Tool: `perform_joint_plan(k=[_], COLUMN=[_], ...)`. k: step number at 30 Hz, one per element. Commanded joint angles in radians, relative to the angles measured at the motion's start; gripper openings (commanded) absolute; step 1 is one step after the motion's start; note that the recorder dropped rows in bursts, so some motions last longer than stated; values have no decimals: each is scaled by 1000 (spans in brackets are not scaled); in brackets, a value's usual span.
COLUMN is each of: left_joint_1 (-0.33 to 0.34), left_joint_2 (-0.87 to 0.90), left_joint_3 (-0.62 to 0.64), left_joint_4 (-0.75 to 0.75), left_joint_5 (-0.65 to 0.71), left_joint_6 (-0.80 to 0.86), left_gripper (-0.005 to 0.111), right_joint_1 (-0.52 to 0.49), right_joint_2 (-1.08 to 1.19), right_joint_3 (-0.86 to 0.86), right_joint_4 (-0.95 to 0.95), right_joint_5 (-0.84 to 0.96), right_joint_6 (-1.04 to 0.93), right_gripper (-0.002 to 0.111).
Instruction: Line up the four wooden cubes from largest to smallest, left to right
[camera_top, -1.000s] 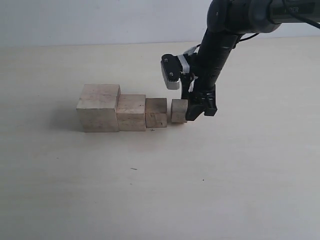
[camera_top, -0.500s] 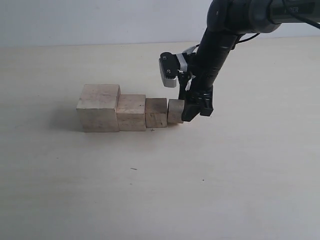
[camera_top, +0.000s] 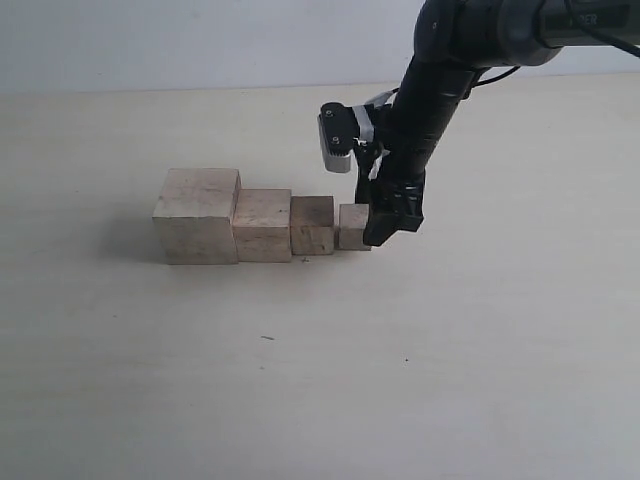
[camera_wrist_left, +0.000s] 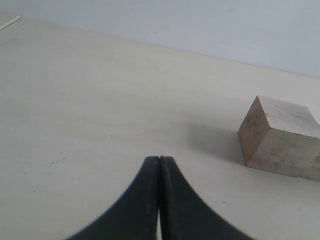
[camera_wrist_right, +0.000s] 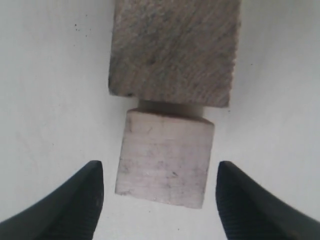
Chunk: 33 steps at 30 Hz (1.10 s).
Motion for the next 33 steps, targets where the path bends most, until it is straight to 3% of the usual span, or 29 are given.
perform_joint_plan(k=[1,7,14,33], left_joint_1=[-6,-6,-6,-6], left_joint_2=[-5,-5,-5,-5], left_joint_3=[3,3,3,3], left_joint_4=[0,0,0,0], left_joint_5=[-12,-12,-12,-12], left_joint_6=[3,3,3,3], left_gripper=[0,0,0,0], right_joint_1=[1,1,-1,-3], right_joint_2=[-14,-95,-117,-15], right_joint_3=[-7,-7,9,40], right_joint_4=[10,-10,-195,-96], right_joint_5=[-4,-4,-4,-157], right_joint_6=[41,134,345,343], right_gripper=[63,62,62,62])
